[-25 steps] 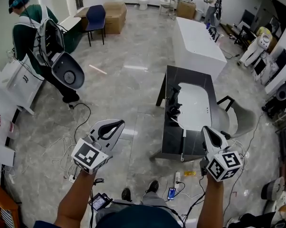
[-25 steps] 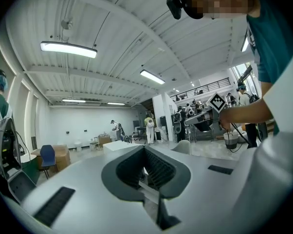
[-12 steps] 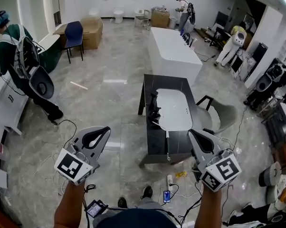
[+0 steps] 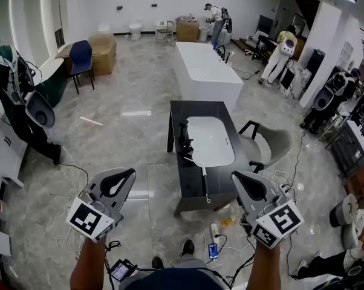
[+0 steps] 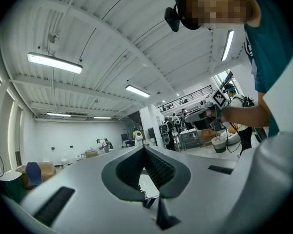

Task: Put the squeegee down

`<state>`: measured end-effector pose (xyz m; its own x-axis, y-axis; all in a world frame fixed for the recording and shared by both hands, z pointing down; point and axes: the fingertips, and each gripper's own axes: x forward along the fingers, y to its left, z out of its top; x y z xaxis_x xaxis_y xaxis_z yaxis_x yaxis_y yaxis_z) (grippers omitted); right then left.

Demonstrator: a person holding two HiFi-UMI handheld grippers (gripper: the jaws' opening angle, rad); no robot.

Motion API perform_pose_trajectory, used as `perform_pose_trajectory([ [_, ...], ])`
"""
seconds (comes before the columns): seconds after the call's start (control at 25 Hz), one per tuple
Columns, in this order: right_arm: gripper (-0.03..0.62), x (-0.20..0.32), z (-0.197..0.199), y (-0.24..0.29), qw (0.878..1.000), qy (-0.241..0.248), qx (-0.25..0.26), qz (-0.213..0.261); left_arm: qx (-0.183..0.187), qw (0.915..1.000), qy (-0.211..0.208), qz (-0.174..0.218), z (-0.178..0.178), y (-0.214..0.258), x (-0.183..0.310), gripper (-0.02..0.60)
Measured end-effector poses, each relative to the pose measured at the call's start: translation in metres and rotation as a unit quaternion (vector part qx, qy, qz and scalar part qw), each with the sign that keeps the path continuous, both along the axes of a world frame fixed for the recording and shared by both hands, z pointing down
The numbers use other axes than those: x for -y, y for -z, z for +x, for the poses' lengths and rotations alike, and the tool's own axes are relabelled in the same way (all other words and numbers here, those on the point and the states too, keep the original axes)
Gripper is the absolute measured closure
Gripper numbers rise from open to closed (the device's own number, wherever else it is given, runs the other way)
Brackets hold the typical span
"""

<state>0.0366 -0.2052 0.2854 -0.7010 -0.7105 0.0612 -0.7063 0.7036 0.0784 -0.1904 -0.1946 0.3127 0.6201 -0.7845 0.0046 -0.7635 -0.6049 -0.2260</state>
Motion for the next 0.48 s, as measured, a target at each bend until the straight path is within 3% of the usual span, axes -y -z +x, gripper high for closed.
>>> perform_pose_trajectory([
  [0.48,0.586,-0.011,0.006,-0.005,1.000,-0.013,0.006,-0.003,0.002,0.9999,-0.015,0.001,0.008,-0.003,-0.005,0.580],
])
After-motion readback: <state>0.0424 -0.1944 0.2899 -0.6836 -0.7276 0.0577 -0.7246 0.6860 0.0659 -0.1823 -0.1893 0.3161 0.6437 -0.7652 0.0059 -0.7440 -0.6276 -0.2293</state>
